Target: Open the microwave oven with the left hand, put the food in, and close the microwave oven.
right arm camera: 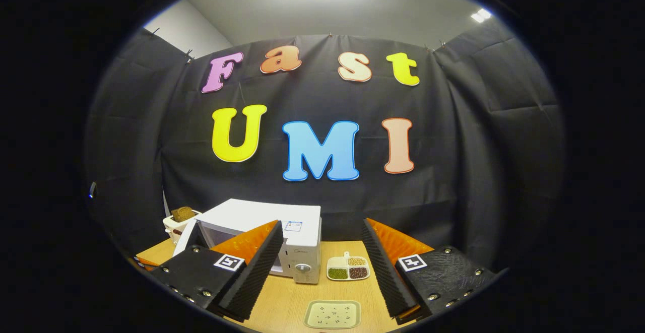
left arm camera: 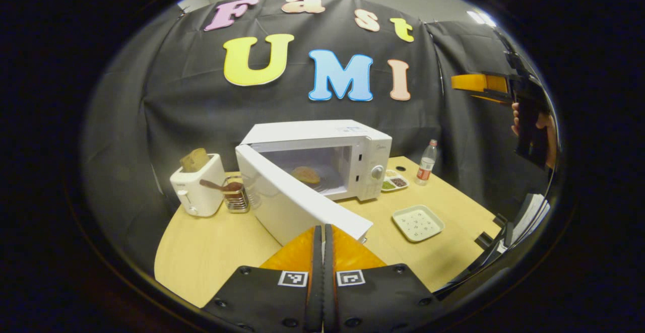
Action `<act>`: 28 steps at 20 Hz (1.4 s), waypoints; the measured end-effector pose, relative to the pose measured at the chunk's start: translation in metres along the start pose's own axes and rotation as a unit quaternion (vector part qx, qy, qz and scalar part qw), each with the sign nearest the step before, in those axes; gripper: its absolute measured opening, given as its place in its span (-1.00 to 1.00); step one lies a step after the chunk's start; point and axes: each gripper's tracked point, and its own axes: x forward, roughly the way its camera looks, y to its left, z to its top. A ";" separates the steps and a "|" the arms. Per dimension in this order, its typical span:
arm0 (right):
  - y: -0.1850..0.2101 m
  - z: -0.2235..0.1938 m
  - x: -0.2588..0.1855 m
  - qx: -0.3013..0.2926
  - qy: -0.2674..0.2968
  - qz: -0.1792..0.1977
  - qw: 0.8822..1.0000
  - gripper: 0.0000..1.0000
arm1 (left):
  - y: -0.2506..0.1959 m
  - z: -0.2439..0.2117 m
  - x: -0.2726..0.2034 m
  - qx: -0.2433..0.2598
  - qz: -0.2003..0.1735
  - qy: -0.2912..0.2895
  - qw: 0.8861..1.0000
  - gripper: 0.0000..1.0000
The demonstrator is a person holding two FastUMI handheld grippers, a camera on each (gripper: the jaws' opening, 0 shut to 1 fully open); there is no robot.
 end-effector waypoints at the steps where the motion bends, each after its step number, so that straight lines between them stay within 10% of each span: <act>1: -0.003 0.000 0.001 -0.002 0.001 0.000 1.000 0.91 | -0.005 0.003 0.006 0.004 -0.005 -0.001 1.000 -0.87; 28: -0.080 -0.012 0.044 0.006 0.019 -0.038 0.999 0.91 | -0.077 0.067 0.192 0.029 -0.038 -0.004 0.999 -0.87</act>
